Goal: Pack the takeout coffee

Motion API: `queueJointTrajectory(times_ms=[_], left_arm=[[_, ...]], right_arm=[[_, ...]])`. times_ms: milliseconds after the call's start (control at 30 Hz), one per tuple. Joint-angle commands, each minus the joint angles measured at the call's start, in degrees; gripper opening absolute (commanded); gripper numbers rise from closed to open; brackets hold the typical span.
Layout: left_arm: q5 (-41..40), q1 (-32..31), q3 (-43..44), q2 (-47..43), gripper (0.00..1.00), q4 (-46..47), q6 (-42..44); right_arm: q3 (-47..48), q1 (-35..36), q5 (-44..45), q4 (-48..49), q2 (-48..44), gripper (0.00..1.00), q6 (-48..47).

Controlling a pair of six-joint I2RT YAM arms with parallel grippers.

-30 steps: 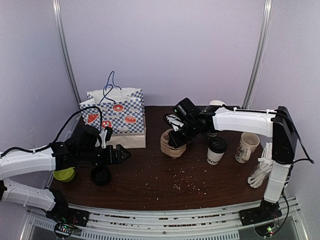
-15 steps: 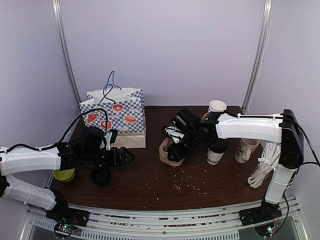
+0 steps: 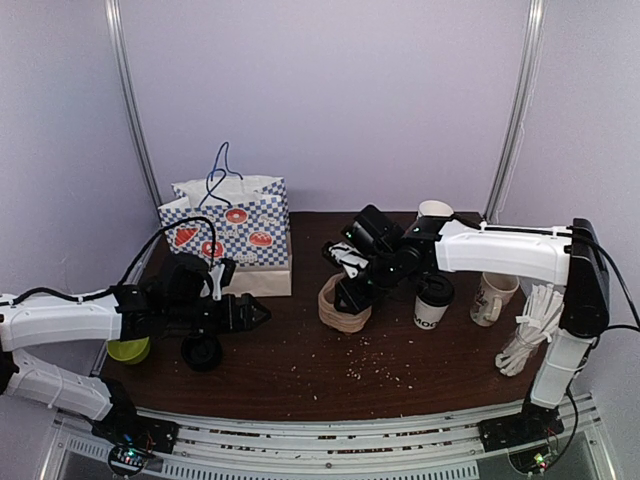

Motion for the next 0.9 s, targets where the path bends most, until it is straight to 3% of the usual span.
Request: queueJointTrajectory(times_ms=[0,667,867], left_arm=[[0.1,-0.4,0.0,-0.4,0.91,2.7,-0.6],[1.6,-2.7,3.2,5.1,0.91,5.3,-0.5],[2.1,-5.1,8.0,10.7,0.91,6.8,-0.3]], right_arm=[[1.5,-0.1,0.5,-1.9,1.8,0.34,-0.7],[0.5,-0.3,-0.1,-0.6,0.3,0.04,0.5],[0.0,-0.3,-0.8,0.0,-0.7,0.03,1.0]])
